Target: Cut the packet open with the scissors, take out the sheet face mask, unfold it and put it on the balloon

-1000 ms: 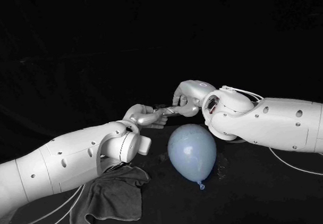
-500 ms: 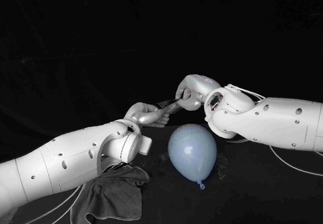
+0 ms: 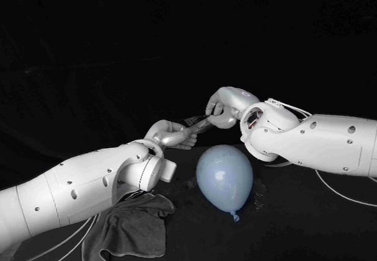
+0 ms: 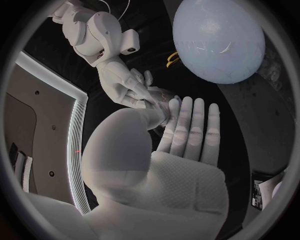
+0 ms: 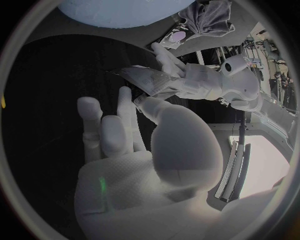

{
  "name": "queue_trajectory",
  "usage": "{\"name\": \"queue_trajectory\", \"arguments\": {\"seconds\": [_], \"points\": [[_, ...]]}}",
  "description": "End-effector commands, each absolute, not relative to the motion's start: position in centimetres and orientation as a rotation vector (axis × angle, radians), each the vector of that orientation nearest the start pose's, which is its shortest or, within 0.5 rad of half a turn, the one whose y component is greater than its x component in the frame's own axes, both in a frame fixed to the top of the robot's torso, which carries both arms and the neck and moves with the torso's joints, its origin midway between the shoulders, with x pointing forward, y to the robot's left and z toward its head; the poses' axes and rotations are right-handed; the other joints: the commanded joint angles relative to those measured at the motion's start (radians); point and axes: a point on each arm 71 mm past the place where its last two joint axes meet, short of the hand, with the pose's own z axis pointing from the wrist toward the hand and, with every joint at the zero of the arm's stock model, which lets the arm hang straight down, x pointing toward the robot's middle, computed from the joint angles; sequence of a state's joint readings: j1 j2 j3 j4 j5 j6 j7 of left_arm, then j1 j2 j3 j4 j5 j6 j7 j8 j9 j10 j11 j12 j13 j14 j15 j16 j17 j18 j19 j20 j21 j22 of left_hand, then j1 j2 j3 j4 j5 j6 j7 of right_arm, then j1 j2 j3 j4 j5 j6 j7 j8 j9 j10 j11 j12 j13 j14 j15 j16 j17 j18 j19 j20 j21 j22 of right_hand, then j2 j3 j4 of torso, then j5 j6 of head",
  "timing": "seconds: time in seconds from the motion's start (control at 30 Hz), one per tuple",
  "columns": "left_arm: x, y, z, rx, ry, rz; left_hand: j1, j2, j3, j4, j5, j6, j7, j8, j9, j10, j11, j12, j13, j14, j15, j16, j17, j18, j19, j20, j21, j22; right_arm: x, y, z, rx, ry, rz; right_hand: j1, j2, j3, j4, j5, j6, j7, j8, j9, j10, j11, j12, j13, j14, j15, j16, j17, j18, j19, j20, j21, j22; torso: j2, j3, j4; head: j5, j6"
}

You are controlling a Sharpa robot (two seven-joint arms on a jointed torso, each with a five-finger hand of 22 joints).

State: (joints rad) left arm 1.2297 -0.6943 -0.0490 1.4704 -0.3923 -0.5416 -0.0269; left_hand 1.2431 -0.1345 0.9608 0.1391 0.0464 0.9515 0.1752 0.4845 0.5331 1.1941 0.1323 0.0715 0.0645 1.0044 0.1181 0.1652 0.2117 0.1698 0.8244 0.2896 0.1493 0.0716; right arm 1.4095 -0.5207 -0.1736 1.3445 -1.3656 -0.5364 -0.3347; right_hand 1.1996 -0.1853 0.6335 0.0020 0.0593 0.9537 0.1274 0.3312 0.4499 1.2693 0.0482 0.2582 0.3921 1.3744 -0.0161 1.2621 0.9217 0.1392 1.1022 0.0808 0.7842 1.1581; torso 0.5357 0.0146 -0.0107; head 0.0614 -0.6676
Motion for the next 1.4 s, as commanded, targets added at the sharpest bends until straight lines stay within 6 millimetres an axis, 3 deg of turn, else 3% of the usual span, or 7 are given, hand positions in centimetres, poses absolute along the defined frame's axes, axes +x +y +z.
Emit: {"name": "queue_trajectory", "arguments": {"seconds": [0.03,0.3,0.53,0.73,0.97,1.13,1.4], "points": [[50.3,16.1,-18.7,-0.944,1.677,-1.089,-0.007,0.007,0.086,-0.080,0.003,-0.010,0.000,0.004,0.002,0.005,0.001,-0.007,0.001,-0.003,0.003,-0.002,0.000,-0.002,-0.009,0.000,-0.001,-0.002,52.9,-10.1,-12.2,-0.077,1.491,0.636,-0.007,-0.027,-0.032,0.007,-0.008,-0.033,0.016,-0.025,-0.018,-0.030,0.014,0.010,0.009,-0.026,0.011,-0.011,-0.029,0.017,-0.037,0.010,-0.053,-0.023,-0.001,0.0003,0.0002,0.001,0.002],[50.4,16.1,-18.8,-0.964,1.678,-1.090,-0.016,0.007,0.092,-0.082,0.003,-0.012,0.001,0.007,0.010,0.002,0.003,-0.008,0.001,-0.011,0.005,-0.007,-0.002,-0.006,-0.019,0.001,-0.004,-0.002,51.6,-10.5,-11.9,-0.189,1.456,0.667,0.014,-0.037,-0.082,0.016,-0.009,-0.056,0.015,-0.055,-0.042,-0.077,0.018,0.063,0.041,-0.067,0.017,-0.012,-0.064,0.030,-0.070,0.026,-0.104,-0.036,0.000,0.0003,0.0000,0.005,0.003],[50.4,16.3,-18.9,-0.975,1.683,-1.088,-0.021,0.003,0.095,-0.085,0.004,-0.012,0.000,0.009,0.014,0.001,0.002,-0.007,0.001,-0.012,0.005,-0.008,-0.002,-0.007,-0.022,0.001,-0.005,-0.002,50.6,-11.0,-11.4,-0.307,1.384,0.678,0.060,-0.023,-0.131,0.030,-0.011,-0.032,-0.006,-0.069,-0.072,-0.141,-0.003,0.361,0.253,0.030,0.002,0.150,0.188,0.014,0.018,0.016,0.013,0.050,0.000,0.0007,0.0002,0.010,0.002],[50.4,16.1,-18.9,-0.975,1.697,-1.093,-0.030,-0.004,0.105,-0.094,0.005,-0.010,-0.001,0.012,0.022,0.004,0.001,-0.006,0.002,-0.009,0.004,-0.008,-0.001,-0.009,-0.026,0.000,-0.005,-0.002,49.5,-10.5,-11.0,-0.419,1.295,0.738,0.100,-0.002,-0.113,0.023,-0.009,-0.005,-0.012,-0.062,-0.081,-0.160,-0.011,0.481,0.332,0.090,-0.007,0.218,0.342,-0.005,0.092,0.010,0.126,0.118,0.001,0.0004,0.0009,0.014,0.000],[50.4,15.9,-19.0,-0.974,1.713,-1.095,-0.036,-0.007,0.111,-0.098,0.006,-0.008,-0.002,0.014,0.026,0.006,0.000,-0.005,0.002,-0.007,0.003,-0.007,-0.001,-0.009,-0.027,0.000,-0.004,-0.001,48.6,-9.5,-10.9,-0.534,1.229,0.770,0.163,0.023,-0.069,-0.022,-0.011,0.046,-0.024,-0.038,-0.079,-0.016,-0.025,0.816,0.650,0.143,-0.017,0.270,0.493,-0.023,0.150,-0.001,0.225,0.178,0.001,-0.0011,0.0023,0.013,-0.002],[50.4,15.9,-19.1,-0.979,1.721,-1.090,-0.039,-0.009,0.113,-0.100,0.007,-0.007,-0.002,0.015,0.028,0.007,0.000,-0.005,0.002,-0.006,0.003,-0.007,-0.001,-0.009,-0.027,0.000,-0.004,-0.001,47.8,-8.9,-10.9,-0.601,1.206,0.790,0.165,0.061,-0.053,-0.029,-0.010,0.086,-0.031,-0.015,-0.073,0.087,-0.031,1.003,0.838,0.182,-0.021,0.300,0.606,-0.040,0.205,-0.007,0.320,0.228,0.002,-0.0008,0.0014,0.016,-0.005],[50.5,16.0,-19.2,-0.984,1.729,-1.082,-0.042,-0.010,0.117,-0.102,0.008,-0.006,-0.003,0.016,0.030,0.008,-0.001,-0.005,0.002,-0.005,0.003,-0.007,-0.001,-0.009,-0.027,0.000,-0.003,0.000,47.4,-7.9,-11.7,-0.690,1.275,0.743,0.149,0.094,-0.030,-0.040,-0.009,0.089,-0.032,0.005,-0.060,0.204,-0.029,1.180,1.028,0.196,-0.019,0.309,0.649,-0.058,0.260,-0.012,0.412,0.275,0.000,-0.0008,0.0018,0.018,-0.008]]}}
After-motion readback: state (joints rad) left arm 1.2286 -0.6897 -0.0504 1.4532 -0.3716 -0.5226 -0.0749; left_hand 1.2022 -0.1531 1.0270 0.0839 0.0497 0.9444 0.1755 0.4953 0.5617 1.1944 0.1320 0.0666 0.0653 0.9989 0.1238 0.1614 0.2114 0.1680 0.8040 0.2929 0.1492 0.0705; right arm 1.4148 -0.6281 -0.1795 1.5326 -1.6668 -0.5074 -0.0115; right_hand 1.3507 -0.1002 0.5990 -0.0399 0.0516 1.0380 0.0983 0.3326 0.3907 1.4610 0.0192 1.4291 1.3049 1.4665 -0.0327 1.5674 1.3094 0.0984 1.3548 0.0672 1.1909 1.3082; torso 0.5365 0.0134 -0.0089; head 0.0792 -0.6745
